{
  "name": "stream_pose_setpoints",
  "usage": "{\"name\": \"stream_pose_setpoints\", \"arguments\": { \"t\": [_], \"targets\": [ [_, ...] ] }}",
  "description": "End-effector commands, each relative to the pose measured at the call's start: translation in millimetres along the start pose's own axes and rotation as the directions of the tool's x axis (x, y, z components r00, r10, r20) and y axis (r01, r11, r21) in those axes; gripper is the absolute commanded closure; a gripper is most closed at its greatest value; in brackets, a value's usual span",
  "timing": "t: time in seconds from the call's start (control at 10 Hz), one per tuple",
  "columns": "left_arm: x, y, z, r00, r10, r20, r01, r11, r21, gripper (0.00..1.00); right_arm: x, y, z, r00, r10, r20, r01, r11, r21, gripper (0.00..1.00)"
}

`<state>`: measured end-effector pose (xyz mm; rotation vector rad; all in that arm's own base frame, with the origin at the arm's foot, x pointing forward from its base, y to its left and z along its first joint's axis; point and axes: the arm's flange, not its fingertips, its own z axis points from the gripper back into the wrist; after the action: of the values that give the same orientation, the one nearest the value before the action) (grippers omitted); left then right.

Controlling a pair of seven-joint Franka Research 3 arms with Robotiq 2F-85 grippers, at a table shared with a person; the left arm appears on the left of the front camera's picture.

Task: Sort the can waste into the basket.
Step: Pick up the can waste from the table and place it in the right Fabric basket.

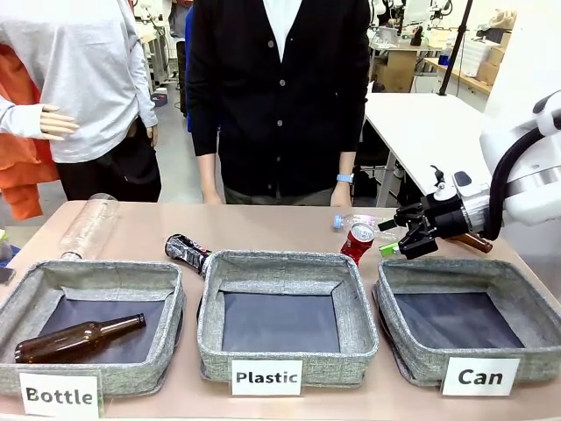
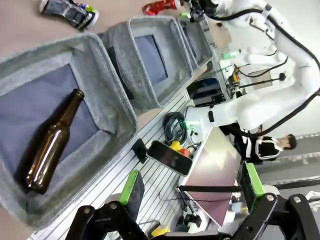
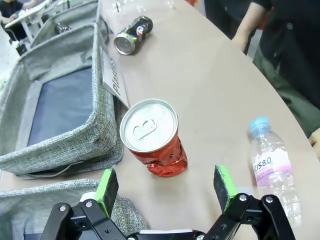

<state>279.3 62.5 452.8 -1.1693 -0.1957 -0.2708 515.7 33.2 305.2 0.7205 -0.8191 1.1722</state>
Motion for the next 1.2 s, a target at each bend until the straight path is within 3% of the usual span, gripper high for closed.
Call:
{"name": "stream_pose_setpoints", "arguments": {
  "t": [0.0,1.0,1.1],
  "targets": [
    [-8,0,14,0.999,0.012,0.039,-0.011,0.999,-0.031,0.00,-3,-10,-8,0.999,0.038,0.031,-0.039,0.999,0.009,0.00],
    [-8,0,14,0.999,0.012,0.039,-0.011,0.999,-0.031,0.00,-2,-14,-64,0.997,-0.011,0.070,0.001,0.990,0.138,0.00],
    [-8,0,14,0.999,0.012,0.039,-0.011,0.999,-0.031,0.00,-1,-14,-64,0.997,-0.018,0.079,0.007,0.990,0.142,0.59]
  ]
}}
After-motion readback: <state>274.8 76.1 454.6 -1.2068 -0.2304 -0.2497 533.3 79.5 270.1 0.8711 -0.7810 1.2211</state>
